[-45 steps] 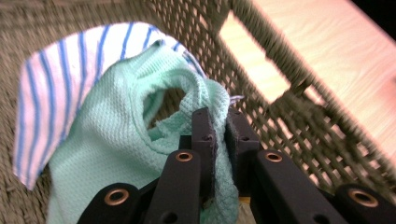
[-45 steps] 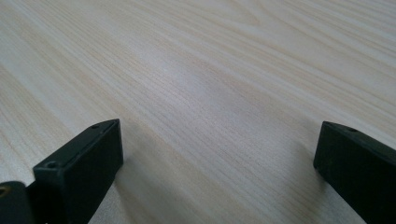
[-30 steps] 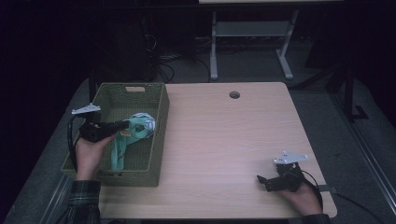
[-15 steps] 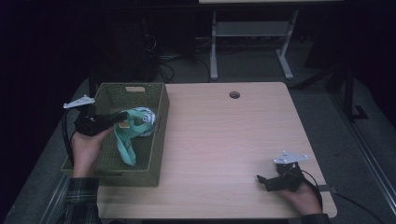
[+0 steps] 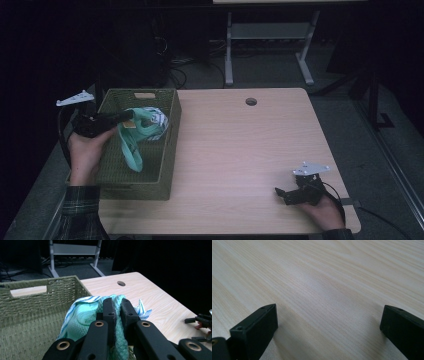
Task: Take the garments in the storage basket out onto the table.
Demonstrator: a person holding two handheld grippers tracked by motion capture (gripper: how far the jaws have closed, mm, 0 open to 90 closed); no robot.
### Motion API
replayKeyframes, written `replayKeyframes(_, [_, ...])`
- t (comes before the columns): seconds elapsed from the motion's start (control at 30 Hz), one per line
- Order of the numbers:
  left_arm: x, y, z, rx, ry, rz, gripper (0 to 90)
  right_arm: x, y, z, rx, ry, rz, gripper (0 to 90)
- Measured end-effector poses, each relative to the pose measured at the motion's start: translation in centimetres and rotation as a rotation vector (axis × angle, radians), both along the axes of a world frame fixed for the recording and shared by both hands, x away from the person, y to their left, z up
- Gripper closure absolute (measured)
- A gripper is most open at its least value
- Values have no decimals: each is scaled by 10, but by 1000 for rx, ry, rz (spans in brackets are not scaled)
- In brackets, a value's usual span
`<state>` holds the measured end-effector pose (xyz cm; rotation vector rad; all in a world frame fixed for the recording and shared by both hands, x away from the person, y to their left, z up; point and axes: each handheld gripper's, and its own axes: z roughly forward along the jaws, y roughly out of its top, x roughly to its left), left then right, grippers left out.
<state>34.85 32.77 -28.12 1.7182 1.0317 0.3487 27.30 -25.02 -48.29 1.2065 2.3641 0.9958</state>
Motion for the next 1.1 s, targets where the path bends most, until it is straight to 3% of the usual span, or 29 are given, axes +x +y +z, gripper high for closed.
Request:
replayKeyframes(0.5, [-1, -20, 26, -18, -50, -67, 840, 0, 0, 0, 0, 1, -1, 11])
replayKeyframes(1.1, [6, -69, 47, -12, -88, -177, 840, 0, 0, 0, 1, 1, -1, 11])
